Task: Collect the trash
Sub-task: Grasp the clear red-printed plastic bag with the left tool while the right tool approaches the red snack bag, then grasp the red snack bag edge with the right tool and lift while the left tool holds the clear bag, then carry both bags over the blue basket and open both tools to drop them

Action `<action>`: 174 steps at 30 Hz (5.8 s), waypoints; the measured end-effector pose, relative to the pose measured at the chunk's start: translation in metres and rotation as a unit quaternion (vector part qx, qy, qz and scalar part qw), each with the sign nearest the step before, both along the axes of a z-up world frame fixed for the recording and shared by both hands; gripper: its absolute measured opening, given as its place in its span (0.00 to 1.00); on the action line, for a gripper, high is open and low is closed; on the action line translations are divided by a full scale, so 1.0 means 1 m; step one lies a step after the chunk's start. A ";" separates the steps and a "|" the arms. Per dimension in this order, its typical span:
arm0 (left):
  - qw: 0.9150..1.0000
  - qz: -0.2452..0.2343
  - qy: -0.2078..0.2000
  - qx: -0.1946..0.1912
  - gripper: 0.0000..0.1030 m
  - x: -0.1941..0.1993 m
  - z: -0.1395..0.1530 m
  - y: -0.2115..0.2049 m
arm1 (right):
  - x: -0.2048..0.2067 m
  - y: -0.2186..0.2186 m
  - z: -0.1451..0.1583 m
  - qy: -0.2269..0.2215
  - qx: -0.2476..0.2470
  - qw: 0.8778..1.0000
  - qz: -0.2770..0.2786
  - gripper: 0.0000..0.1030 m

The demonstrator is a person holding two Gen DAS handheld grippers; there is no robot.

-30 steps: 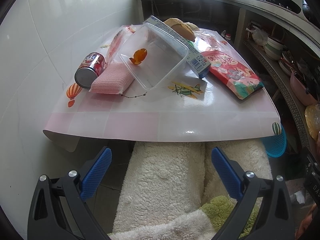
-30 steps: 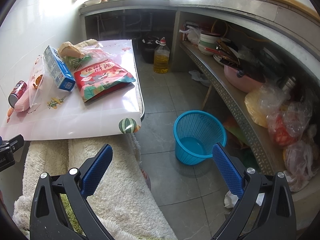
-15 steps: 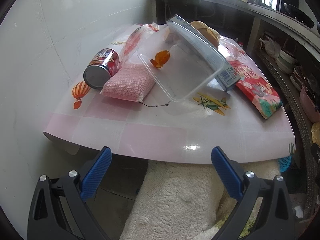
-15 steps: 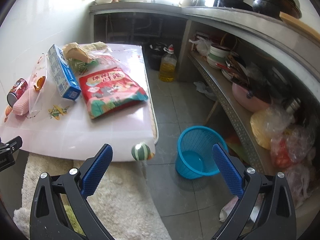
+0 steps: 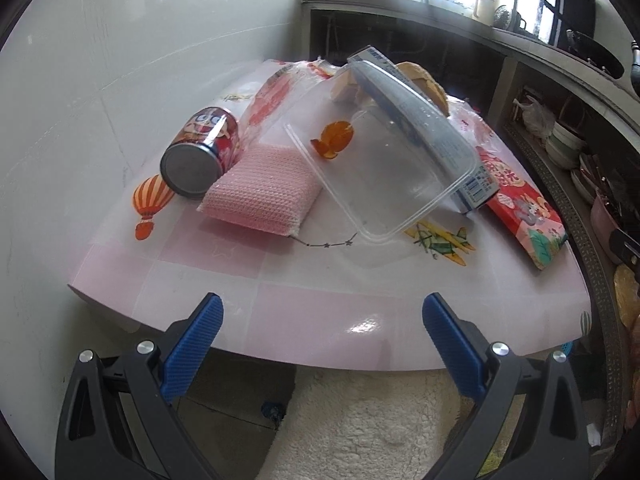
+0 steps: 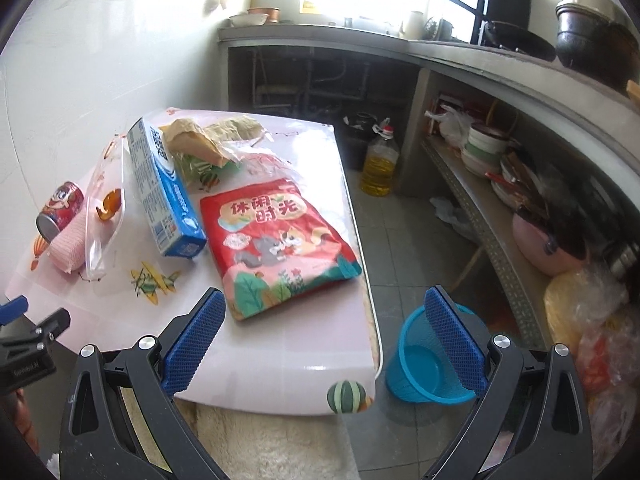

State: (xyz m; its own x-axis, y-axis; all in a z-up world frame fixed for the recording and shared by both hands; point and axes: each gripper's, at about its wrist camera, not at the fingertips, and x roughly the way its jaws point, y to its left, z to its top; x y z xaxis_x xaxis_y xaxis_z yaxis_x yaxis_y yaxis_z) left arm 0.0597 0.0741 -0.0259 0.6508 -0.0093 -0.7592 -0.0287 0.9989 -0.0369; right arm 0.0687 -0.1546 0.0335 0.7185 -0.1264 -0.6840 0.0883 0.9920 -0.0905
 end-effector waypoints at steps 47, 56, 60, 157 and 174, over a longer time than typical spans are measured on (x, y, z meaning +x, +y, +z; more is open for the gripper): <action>0.870 -0.366 0.193 0.269 0.72 0.292 0.017 -0.235 | 0.127 -0.110 -0.054 0.088 0.285 0.952 0.075 0.82; 0.860 -0.356 0.225 0.288 0.42 0.298 -0.006 -0.233 | 0.122 -0.108 -0.055 0.095 0.277 0.952 0.086 0.82; 0.864 -0.357 0.210 0.286 0.31 0.295 -0.003 -0.234 | 0.118 -0.103 -0.059 0.104 0.251 0.959 0.079 0.82; 0.941 -0.325 0.066 0.062 0.19 0.048 -0.020 -0.235 | 0.056 -0.193 -0.129 0.163 0.585 0.794 0.024 0.14; 0.894 -0.428 0.125 -0.035 0.19 0.082 0.016 -0.336 | -0.069 -0.301 -0.156 0.011 0.628 0.762 -0.158 0.02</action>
